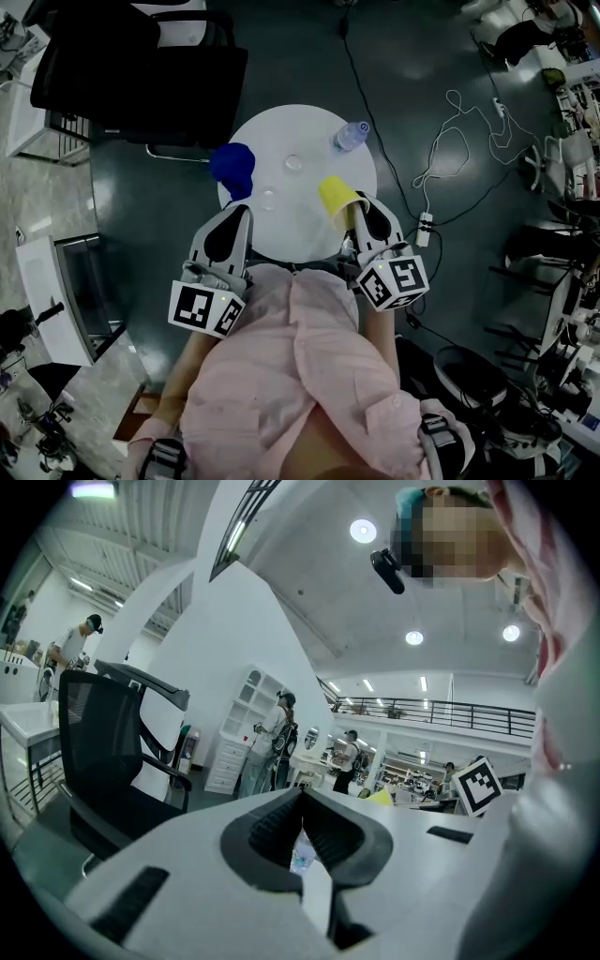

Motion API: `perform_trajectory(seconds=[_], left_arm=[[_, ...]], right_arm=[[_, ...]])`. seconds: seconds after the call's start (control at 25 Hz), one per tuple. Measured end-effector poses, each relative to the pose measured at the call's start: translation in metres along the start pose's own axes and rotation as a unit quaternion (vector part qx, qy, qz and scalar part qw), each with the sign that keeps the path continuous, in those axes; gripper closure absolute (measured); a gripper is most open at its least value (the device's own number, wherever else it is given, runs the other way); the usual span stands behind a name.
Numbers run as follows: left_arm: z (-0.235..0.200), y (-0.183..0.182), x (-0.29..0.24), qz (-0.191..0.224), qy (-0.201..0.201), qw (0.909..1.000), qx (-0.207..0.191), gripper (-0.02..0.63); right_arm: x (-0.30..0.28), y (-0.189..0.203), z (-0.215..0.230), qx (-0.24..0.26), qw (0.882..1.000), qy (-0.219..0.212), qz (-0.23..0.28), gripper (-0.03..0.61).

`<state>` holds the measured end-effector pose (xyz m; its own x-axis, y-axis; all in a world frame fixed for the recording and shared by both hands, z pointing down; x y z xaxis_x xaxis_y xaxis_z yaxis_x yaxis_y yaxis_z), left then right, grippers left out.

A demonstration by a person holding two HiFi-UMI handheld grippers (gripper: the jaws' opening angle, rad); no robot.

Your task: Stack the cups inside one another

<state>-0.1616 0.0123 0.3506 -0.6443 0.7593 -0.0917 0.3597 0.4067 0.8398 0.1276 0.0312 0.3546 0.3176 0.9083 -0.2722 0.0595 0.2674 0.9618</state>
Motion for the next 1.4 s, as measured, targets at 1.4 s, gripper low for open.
perform_trajectory(seconds=[1.4], left_arm=[[-0.009, -0.001, 0.024, 0.006, -0.035, 0.9991, 0.02, 0.595]], right_arm=[[-0.1, 0.044, -0.036, 0.045, 0.979, -0.148, -0.135, 0.543]])
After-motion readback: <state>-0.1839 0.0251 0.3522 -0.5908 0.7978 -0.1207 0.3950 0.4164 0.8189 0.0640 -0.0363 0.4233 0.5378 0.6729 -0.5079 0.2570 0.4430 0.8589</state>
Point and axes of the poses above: the fingertips, and each gripper's own axes: x backward along the fingers, z to its right, y out of its underside, the point moved 10 cm from there along x, backward along the fingers, and after that the axes turned 13 degrees about x, right-handed, at the moved point
